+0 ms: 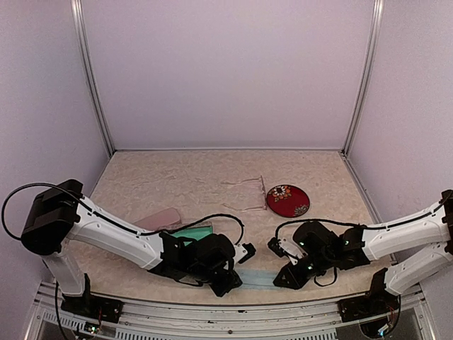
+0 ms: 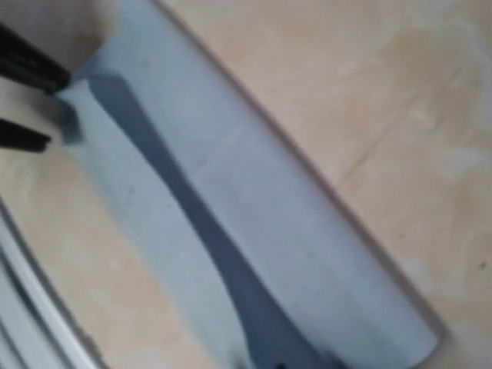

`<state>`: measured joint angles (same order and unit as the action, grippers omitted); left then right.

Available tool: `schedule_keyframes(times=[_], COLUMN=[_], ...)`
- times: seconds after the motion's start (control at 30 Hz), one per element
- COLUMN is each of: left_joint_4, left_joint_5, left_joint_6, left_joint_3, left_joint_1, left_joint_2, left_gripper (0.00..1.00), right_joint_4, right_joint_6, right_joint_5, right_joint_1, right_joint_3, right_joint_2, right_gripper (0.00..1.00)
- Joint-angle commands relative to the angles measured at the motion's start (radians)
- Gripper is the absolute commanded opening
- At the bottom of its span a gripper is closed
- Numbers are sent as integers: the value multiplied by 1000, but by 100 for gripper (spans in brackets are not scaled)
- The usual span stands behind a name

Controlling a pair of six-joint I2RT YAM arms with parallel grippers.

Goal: Organize the sunglasses
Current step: Fold the glasses cleaning cloth at the corner of the board.

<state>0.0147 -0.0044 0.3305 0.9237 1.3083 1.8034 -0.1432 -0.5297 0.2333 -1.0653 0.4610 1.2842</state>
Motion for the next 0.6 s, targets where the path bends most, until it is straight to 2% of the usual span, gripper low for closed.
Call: schedule_keyframes(times=[0.0,0.33,0.47,0.57], left_joint_4=[23,35,33,28], left_joint_5=[-19,-13,-16,-33], left_joint_6=[14,13,5,-4], left_joint_3=[-15,-44,-60,-53], left_joint_1=[19,60,63,52], left_joint_2=[-44,-75,-105,-117], left_gripper=[21,24,26,29], right_joint_4=[30,22,-7,-46], right_joint_6=[-12,-52,-77,-112], right_joint_5=[25,9,-60,-146], right_joint_1=[-27,-61,-61,-52], right_joint_3=[-23,-59,-54,-34], right_joint_2=[-45,-101,-145,-167], right_gripper=[21,24,24,28])
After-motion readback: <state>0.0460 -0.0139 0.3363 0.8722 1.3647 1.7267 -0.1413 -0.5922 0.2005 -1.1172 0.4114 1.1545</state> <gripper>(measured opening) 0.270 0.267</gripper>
